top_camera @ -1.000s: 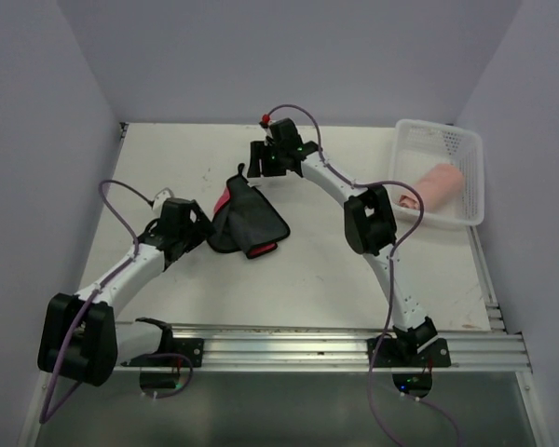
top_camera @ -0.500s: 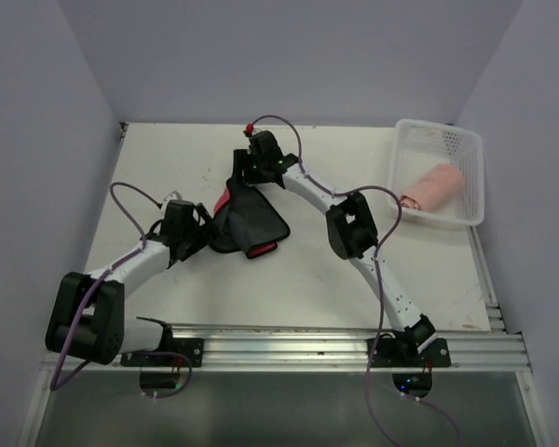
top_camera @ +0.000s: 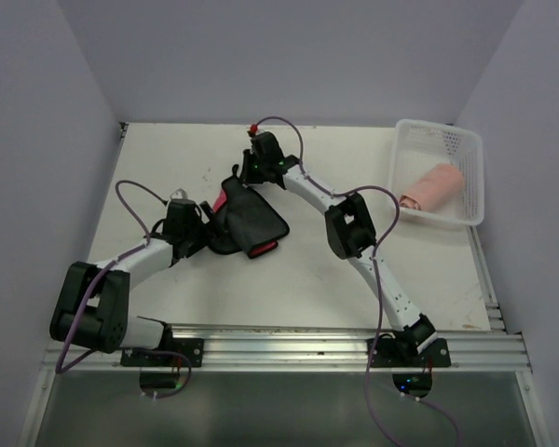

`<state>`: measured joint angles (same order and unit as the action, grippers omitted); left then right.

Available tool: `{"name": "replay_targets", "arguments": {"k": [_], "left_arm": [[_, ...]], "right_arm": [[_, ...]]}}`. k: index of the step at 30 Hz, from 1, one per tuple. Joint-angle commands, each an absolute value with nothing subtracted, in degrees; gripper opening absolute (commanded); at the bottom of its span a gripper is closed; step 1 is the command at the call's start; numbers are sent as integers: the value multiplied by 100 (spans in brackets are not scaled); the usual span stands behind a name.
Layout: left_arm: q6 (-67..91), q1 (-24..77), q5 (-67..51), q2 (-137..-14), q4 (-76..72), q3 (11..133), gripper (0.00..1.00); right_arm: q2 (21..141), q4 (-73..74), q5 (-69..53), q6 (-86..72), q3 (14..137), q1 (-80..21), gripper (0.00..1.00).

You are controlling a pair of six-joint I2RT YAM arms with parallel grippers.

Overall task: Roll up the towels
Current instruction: Flatten the towel

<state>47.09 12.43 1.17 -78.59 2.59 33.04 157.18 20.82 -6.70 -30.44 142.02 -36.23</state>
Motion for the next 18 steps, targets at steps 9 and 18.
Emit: {"name": "replay_targets", "arguments": {"k": [9, 18], "left_arm": [[4544, 1204, -430, -8112, -220, 3305, 59], [4272, 1204, -676, -7823, -299, 3217, 31]], "right_arm": [[14872, 2776, -738, -2901, 13300, -3402, 0], [13081, 3322, -90, -2268, 11237, -3322, 0]]}}
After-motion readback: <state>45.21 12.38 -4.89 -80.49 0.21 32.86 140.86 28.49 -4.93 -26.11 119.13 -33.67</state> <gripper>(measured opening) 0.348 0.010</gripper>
